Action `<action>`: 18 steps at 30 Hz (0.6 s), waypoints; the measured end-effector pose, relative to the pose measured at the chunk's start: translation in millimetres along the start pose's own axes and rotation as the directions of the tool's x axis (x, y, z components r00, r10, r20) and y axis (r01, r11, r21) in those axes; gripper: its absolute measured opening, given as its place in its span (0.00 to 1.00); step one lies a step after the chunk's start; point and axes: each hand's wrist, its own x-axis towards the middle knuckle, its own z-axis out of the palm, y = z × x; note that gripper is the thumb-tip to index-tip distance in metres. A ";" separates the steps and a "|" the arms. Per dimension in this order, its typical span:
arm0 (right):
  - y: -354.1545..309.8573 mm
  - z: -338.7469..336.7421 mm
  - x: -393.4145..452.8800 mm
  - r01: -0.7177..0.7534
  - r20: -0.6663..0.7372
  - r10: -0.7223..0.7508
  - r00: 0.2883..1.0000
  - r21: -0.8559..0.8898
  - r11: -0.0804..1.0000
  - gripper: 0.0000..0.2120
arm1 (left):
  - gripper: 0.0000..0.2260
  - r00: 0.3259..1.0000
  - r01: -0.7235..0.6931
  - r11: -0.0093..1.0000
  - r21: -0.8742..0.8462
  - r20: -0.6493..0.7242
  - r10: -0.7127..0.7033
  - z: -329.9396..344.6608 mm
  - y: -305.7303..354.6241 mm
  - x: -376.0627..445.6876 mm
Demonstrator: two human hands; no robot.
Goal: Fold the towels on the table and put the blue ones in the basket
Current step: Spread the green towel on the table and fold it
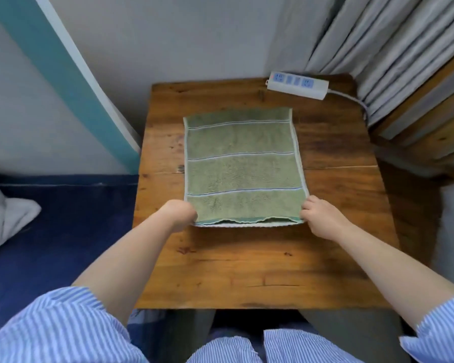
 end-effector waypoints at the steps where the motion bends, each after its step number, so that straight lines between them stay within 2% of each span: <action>1: -4.6 3.7 -0.6 -0.012 0.028 0.012 1.000 0.003 1.000 0.15 | 0.15 1.000 -0.008 1.000 0.025 0.013 0.007 5.8 5.7 0.4; 4: -14.4 10.0 -0.6 -0.004 0.149 0.008 0.989 -0.027 1.000 0.14 | 0.14 0.998 0.000 0.999 0.045 0.069 -0.004 20.4 16.6 2.4; 10: -24.6 11.8 -2.5 0.077 0.387 -0.050 0.921 -0.054 0.996 0.13 | 0.15 0.988 -0.052 0.998 0.017 0.148 0.049 44.6 29.1 6.5; 13: -20.5 0.8 10.2 0.107 0.560 -0.081 0.824 -0.013 0.994 0.13 | 0.13 0.968 -0.075 0.997 -0.007 0.241 0.074 40.6 25.4 12.3; 15: -15.2 -12.6 25.5 0.046 0.639 -0.077 0.765 0.066 0.997 0.11 | 0.13 0.948 -0.064 0.997 -0.038 0.310 0.073 28.5 18.3 19.7; 16: -12.1 -18.7 33.8 0.020 0.629 -0.082 0.773 0.106 0.994 0.11 | 0.13 0.953 -0.042 0.997 -0.066 0.298 0.059 21.1 13.7 23.9; 18: -0.5 -31.9 58.7 0.018 0.497 -0.094 0.863 0.156 0.988 0.11 | 0.12 0.986 -0.003 0.994 -0.107 0.164 0.021 -0.6 -2.2 39.3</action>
